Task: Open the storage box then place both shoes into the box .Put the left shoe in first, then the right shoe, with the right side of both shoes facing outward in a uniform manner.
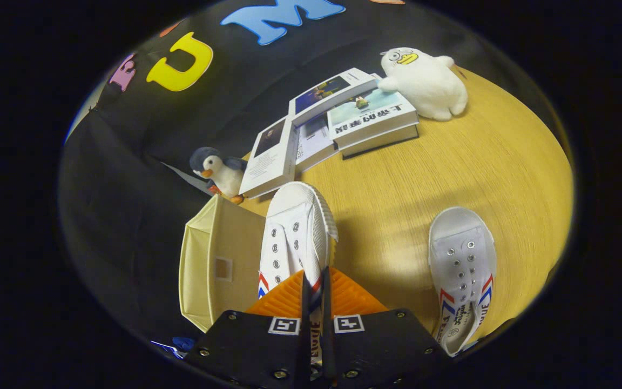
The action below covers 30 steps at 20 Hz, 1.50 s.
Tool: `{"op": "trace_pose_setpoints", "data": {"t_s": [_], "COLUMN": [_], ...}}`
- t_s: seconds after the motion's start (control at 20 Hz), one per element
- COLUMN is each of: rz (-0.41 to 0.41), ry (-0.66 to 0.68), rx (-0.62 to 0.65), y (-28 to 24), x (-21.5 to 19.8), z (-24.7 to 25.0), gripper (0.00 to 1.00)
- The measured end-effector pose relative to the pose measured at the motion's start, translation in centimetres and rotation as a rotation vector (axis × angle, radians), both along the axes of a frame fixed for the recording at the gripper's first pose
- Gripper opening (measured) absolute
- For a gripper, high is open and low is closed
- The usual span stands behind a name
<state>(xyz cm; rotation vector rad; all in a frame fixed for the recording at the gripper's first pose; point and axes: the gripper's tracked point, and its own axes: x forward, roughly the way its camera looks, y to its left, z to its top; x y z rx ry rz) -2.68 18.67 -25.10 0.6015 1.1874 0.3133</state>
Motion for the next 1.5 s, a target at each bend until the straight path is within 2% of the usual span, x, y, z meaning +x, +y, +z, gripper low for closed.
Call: {"op": "trace_pose_setpoints", "data": {"t_s": [0.35,0.55,1.05,1.5], "rz": [0.032,0.058,0.132,0.202], "ry": [-0.076,-0.101,-0.081,-0.023], "rx": [0.045,0.055,-0.012,-0.069], "y": [5.1,8.9,17.5,22.3], "x": [2.3,2.5,1.4,-0.6], "z": [6.0,7.5,4.6,0.9], "gripper": [0.08,0.09,0.09,0.09]}}
